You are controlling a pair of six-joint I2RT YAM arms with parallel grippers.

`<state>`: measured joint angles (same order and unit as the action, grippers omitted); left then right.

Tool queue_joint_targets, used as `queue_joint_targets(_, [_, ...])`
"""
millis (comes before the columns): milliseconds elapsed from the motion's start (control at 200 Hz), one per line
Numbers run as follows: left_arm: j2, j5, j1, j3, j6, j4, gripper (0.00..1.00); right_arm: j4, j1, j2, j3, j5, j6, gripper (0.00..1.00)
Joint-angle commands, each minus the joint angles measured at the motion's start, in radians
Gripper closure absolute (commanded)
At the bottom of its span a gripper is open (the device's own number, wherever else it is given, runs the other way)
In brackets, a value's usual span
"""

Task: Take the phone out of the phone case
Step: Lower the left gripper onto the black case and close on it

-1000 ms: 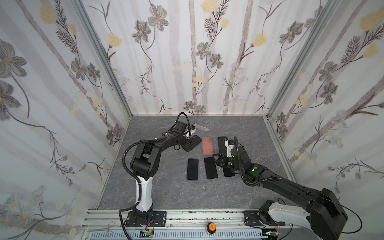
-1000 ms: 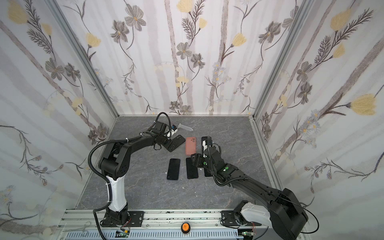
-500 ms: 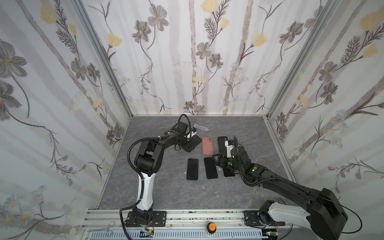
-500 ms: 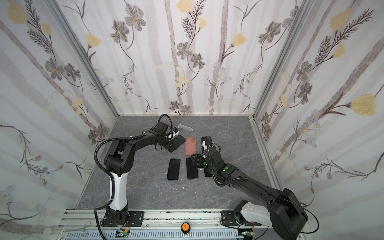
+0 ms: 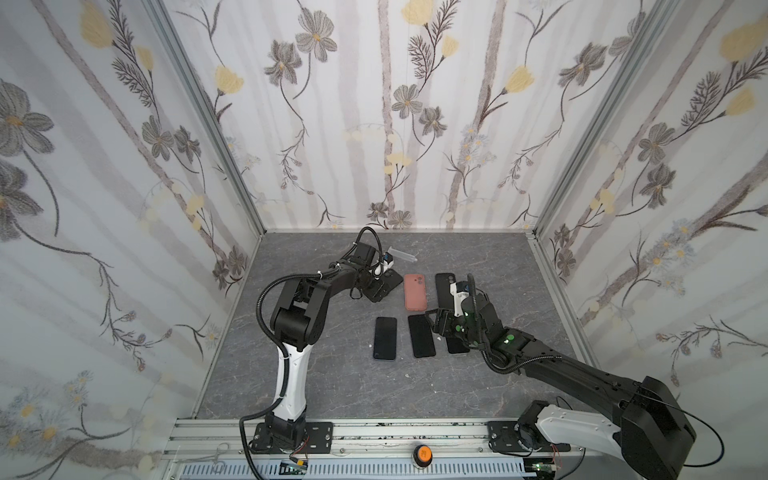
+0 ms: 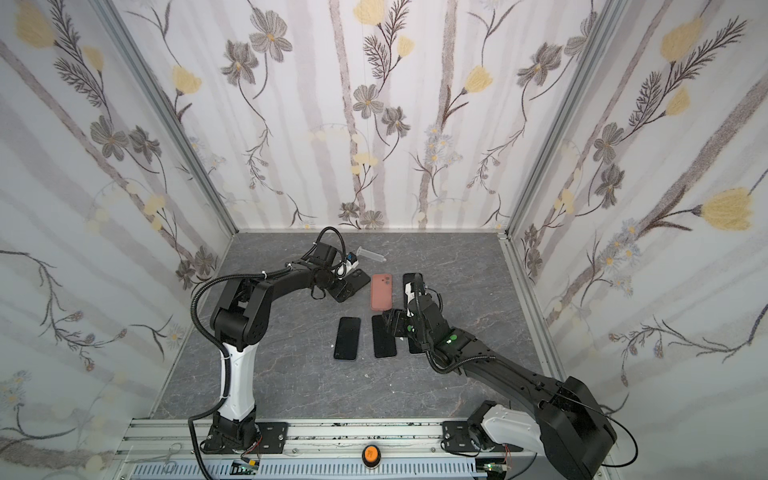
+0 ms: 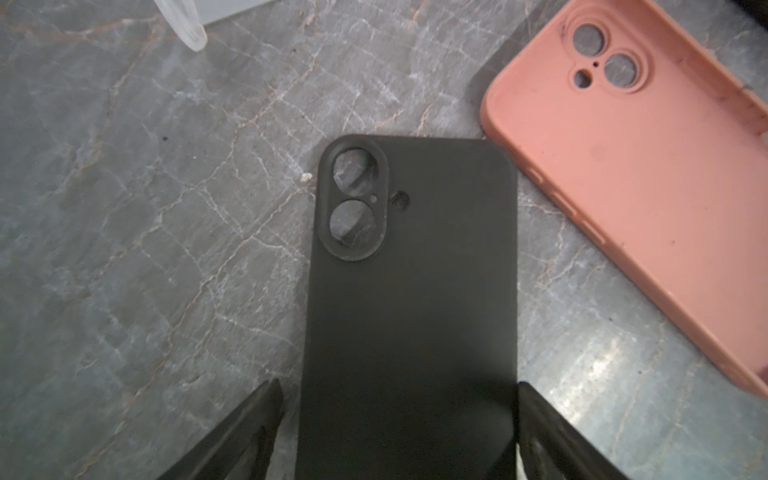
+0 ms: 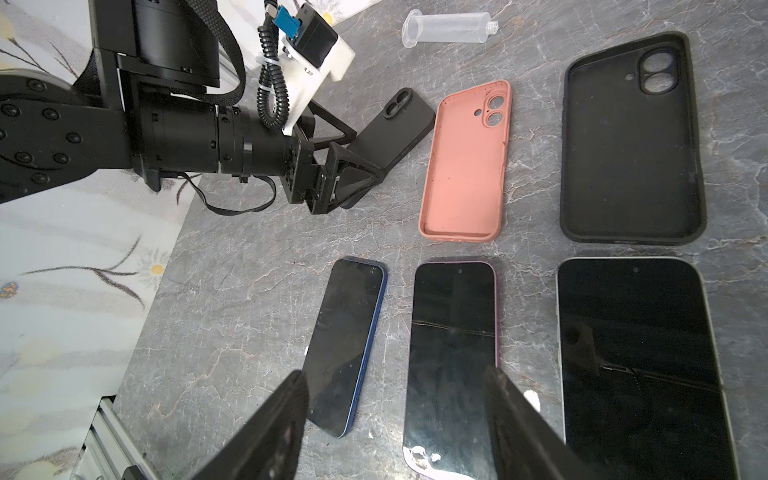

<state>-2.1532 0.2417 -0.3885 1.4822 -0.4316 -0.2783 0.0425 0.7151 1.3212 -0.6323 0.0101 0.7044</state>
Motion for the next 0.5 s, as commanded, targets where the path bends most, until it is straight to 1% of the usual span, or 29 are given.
queue_joint_targets(0, [-0.007,0.034,0.006,0.003,0.02,-0.084,0.17,0.025,0.0,-0.005,0.002,0.016,0.017,0.33])
queue_joint_targets(90, [0.005,0.058,0.011,0.003,0.034,-0.086,0.17,0.028,0.0,-0.015,0.004,0.028,0.021,0.33])
queue_joint_targets(175, [0.036,0.104,0.022,0.005,0.059,-0.085,0.18,0.042,-0.003,-0.036,0.006,0.05,0.03,0.33])
queue_joint_targets(295, [0.089,0.219,0.057,0.013,0.113,-0.084,0.19,0.093,-0.013,-0.068,0.012,0.085,0.052,0.34])
queue_joint_targets(345, [0.111,0.251,0.068,0.016,0.131,-0.082,0.19,0.117,-0.02,-0.075,0.012,0.087,0.051,0.35])
queue_joint_targets(420, [0.132,0.254,0.076,0.012,0.139,-0.082,0.19,0.138,-0.03,-0.076,0.006,0.083,0.053,0.35])
queue_joint_targets(495, [0.142,0.233,0.079,0.003,0.139,-0.082,0.18,0.137,-0.036,-0.069,-0.005,0.073,0.049,0.35])
